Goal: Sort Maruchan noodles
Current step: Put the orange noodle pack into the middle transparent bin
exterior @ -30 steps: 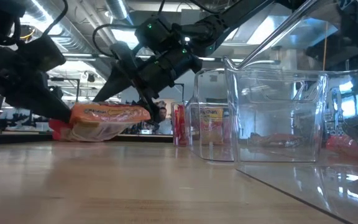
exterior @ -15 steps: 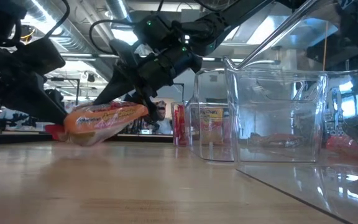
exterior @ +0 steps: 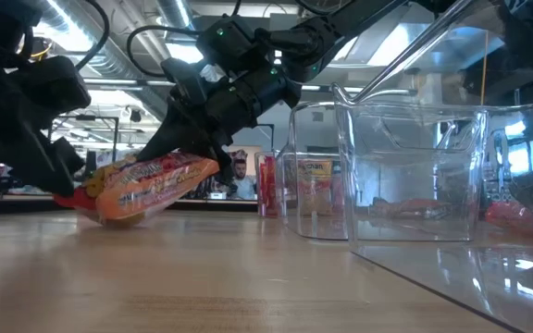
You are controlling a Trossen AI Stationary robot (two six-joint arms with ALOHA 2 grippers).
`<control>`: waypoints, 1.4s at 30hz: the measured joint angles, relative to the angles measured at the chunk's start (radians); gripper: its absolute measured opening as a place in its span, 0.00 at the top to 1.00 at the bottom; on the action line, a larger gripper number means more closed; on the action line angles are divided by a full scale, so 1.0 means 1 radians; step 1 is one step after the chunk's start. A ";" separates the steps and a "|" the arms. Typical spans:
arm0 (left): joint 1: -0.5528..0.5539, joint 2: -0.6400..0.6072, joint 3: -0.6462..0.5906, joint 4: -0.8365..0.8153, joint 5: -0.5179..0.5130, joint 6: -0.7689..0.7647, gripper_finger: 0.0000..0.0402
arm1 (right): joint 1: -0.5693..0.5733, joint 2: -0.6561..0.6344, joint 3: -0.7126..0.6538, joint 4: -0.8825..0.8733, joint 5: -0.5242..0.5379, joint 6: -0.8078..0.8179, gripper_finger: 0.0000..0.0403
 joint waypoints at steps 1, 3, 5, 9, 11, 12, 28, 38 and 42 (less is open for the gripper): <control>0.000 0.000 0.000 0.000 0.009 -0.020 0.61 | 0.000 -0.005 0.000 -0.009 0.001 -0.011 0.67; 0.000 0.000 0.000 -0.001 0.017 -0.051 0.61 | 0.000 -0.015 0.000 -0.013 0.007 -0.022 0.67; 0.000 0.000 0.000 -0.001 0.017 -0.076 0.61 | -0.001 -0.036 0.000 -0.033 0.011 -0.039 0.67; 0.000 0.002 0.000 0.000 -0.013 -0.128 0.61 | -0.001 -0.096 0.001 -0.084 0.062 -0.100 0.67; -0.001 0.002 0.000 0.004 -0.036 -0.129 0.61 | -0.001 -0.124 0.001 -0.123 0.095 -0.131 0.67; -0.001 0.002 0.000 0.006 -0.045 -0.129 0.61 | -0.001 -0.140 0.001 -0.145 0.111 -0.146 0.67; 0.051 0.003 0.000 0.291 -0.289 -0.032 0.37 | 0.039 -0.266 -0.017 -0.338 0.190 -0.237 0.67; 0.074 0.004 0.000 0.322 -0.337 0.006 0.32 | 0.065 -0.398 -0.172 -0.255 0.279 -0.229 0.67; 0.076 0.004 0.000 0.372 -0.374 0.052 0.32 | 0.064 -0.494 -0.273 -0.197 0.300 -0.229 0.67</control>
